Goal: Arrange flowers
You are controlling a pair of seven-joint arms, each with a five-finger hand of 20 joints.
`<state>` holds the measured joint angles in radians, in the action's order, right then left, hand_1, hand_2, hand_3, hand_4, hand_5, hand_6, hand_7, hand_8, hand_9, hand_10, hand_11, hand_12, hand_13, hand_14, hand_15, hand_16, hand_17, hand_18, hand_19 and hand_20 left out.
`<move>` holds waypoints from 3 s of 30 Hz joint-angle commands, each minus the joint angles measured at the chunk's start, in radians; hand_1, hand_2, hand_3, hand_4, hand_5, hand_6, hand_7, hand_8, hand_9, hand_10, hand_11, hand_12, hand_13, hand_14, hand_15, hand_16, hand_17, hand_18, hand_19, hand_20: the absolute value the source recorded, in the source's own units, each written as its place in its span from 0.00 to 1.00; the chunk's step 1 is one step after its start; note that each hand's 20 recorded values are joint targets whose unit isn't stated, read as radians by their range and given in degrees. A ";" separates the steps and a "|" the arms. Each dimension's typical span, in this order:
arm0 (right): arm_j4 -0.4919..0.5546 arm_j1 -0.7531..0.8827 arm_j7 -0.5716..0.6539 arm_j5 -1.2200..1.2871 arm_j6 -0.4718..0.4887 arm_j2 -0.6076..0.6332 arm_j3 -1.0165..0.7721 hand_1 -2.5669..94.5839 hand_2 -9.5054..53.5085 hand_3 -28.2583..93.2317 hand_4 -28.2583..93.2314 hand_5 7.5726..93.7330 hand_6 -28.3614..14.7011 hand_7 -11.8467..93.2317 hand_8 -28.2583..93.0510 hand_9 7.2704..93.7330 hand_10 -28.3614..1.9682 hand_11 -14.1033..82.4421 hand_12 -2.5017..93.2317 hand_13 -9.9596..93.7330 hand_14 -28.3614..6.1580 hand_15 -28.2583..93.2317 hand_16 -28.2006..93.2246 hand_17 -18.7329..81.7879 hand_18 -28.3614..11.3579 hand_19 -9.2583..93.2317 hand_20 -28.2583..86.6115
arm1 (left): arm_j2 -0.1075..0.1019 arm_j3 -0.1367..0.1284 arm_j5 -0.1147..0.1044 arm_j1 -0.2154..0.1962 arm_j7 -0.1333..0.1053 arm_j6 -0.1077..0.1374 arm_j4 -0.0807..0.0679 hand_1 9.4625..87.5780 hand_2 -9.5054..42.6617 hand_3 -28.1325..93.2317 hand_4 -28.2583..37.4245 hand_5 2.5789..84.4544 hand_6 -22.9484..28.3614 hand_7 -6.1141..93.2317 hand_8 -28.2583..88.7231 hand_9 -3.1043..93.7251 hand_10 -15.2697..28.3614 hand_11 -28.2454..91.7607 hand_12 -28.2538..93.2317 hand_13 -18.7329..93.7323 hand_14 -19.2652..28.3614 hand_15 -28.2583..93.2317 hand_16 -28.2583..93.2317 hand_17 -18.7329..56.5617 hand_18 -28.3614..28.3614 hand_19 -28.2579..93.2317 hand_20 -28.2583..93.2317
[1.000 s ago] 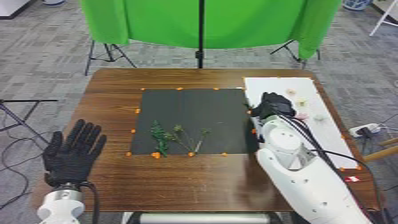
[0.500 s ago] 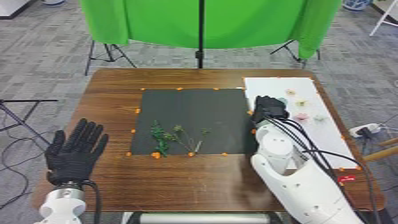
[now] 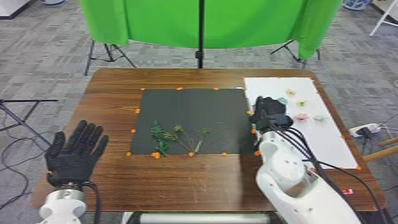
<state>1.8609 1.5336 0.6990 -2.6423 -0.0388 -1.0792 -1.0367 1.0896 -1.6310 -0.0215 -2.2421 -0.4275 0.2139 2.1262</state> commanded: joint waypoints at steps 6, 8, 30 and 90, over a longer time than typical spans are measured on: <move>0.055 -0.006 -0.053 -0.002 0.083 -0.108 0.097 0.61 0.00 0.87 0.00 0.78 0.55 0.55 0.36 0.89 0.44 0.33 0.46 0.79 0.43 0.83 0.49 0.61 0.00 1.00 0.80 | 0.003 0.015 -0.019 0.002 0.007 0.036 -0.002 0.21 0.46 0.87 0.00 0.57 0.66 0.23 0.16 0.47 0.73 0.44 0.33 0.44 0.75 0.55 0.17 0.14 0.75 0.53 0.34; 0.037 0.001 -0.059 -0.021 0.099 -0.120 0.109 0.61 0.00 0.88 0.00 0.78 0.55 0.55 0.36 0.89 0.44 0.33 0.46 0.79 0.42 0.83 0.49 0.61 0.00 1.00 0.80 | 0.003 0.015 -0.017 0.004 0.011 0.037 -0.003 0.21 0.47 0.87 0.00 0.57 0.66 0.23 0.16 0.47 0.72 0.45 0.33 0.44 0.75 0.55 0.17 0.14 0.75 0.53 0.34; 0.005 0.043 -0.039 0.004 0.125 -0.164 0.117 0.41 0.00 0.86 0.04 0.67 0.50 0.59 0.32 0.72 0.24 0.61 0.30 0.73 0.33 0.87 0.47 0.59 0.00 1.00 0.82 | -0.003 0.018 -0.020 0.018 0.036 0.042 -0.012 0.21 0.47 0.87 0.00 0.57 0.66 0.24 0.16 0.47 0.73 0.45 0.33 0.44 0.75 0.56 0.17 0.14 0.75 0.53 0.34; 0.193 0.151 -0.024 0.175 0.298 -0.118 0.030 0.33 0.24 0.86 0.07 0.85 0.51 0.32 0.14 0.79 0.21 0.52 0.28 0.73 0.25 0.87 0.47 0.55 0.00 1.00 0.77 | 0.011 0.019 -0.034 0.002 0.029 0.048 -0.009 0.21 0.48 0.87 0.00 0.58 0.66 0.24 0.15 0.47 0.72 0.45 0.33 0.44 0.75 0.56 0.17 0.14 0.75 0.53 0.34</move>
<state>2.0569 1.6852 0.6598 -2.4570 0.2678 -1.2033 -0.9942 1.0923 -1.6195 -0.0474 -2.2292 -0.4056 0.2510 2.1217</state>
